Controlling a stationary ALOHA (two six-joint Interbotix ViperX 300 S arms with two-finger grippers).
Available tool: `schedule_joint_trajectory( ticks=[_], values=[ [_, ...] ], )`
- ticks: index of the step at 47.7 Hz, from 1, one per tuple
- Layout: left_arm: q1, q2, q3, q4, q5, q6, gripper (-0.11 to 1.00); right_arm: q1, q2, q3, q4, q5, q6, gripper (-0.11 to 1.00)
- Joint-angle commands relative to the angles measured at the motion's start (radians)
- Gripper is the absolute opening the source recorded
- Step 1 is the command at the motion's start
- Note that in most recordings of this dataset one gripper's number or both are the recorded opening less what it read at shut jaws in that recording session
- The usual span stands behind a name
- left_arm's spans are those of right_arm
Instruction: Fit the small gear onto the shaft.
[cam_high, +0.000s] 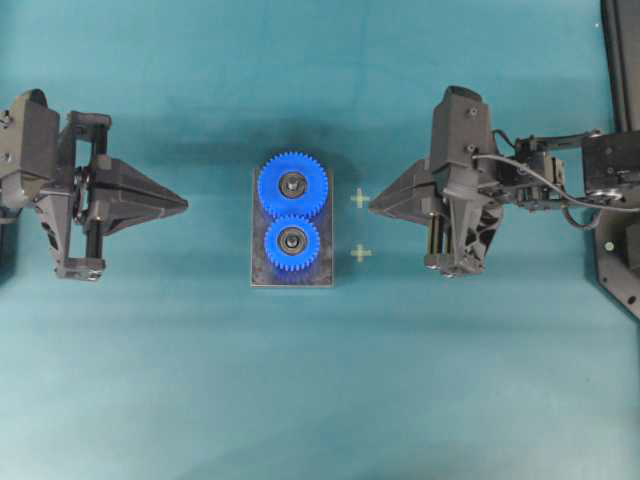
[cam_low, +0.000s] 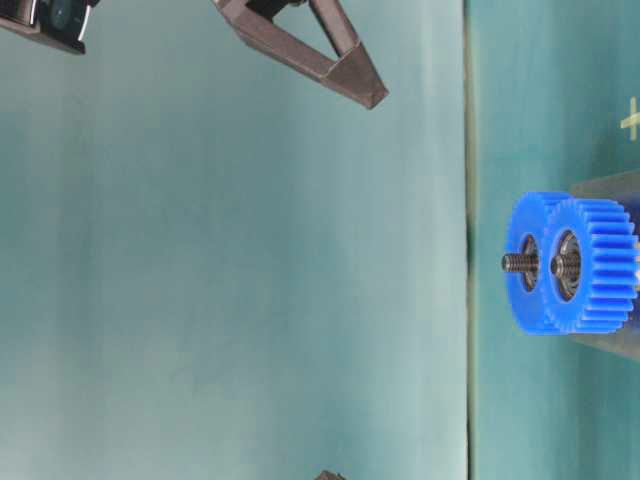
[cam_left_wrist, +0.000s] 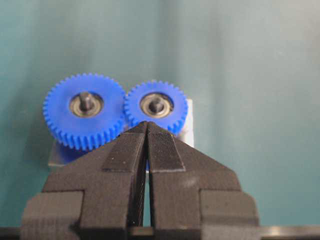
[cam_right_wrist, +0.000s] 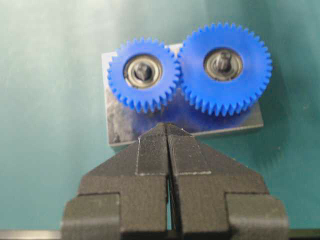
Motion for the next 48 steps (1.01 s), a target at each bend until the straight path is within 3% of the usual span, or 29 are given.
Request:
schedule_joint_trajectory(
  ticks=[1, 48],
  values=[
    [-0.006, -0.002, -0.025, 0.002, -0.009, -0.002, 0.00, 0.005, -0.008, -0.005, -0.002, -0.003, -0.011, -0.01],
    [-0.009, 0.000, -0.009, 0.002, -0.046, -0.003, 0.00, 0.011, 0.023, 0.009, -0.002, -0.006, -0.009, -0.01]
  ],
)
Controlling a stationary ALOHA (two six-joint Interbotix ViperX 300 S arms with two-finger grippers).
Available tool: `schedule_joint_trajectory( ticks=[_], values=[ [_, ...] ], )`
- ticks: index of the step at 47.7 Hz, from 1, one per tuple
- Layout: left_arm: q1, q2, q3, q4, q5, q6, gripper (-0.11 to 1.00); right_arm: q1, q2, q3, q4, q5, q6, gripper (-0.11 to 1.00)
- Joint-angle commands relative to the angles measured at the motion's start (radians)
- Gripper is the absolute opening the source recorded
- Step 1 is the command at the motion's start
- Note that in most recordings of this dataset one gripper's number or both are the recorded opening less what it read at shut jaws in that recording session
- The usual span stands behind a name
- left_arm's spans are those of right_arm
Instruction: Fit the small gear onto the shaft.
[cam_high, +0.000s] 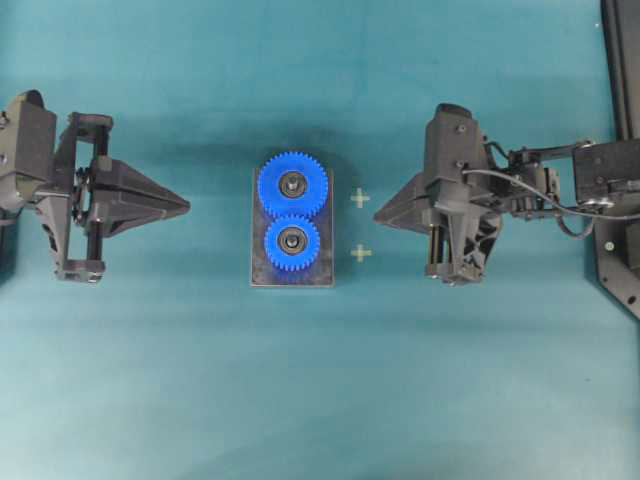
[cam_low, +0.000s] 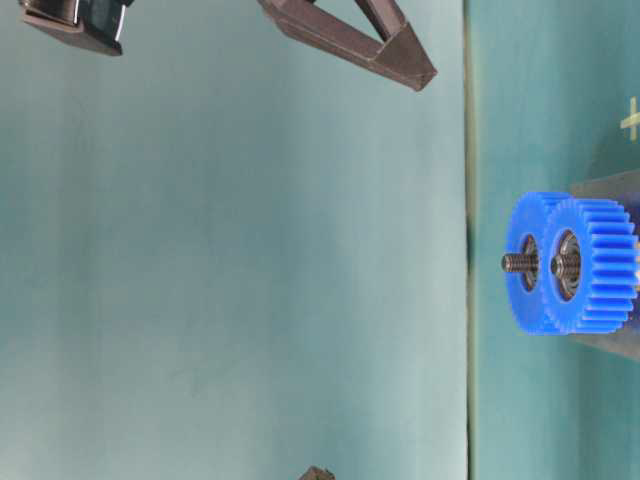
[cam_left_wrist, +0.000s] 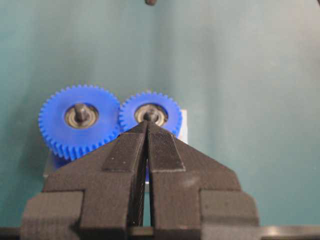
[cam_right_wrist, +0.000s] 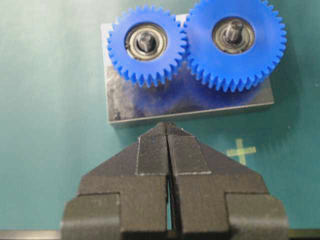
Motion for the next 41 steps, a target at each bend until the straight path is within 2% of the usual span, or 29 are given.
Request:
schedule_joint_trajectory(
  ticks=[1, 41],
  values=[
    [-0.003, -0.003, -0.009, 0.002, -0.009, -0.002, 0.00, -0.003, -0.008, -0.012, -0.002, -0.012, -0.009, -0.01],
    [-0.014, -0.009, 0.005, 0.002, -0.011, 0.000, 0.00, -0.021, -0.006, 0.005, -0.002, -0.063, -0.009, -0.01]
  ],
)
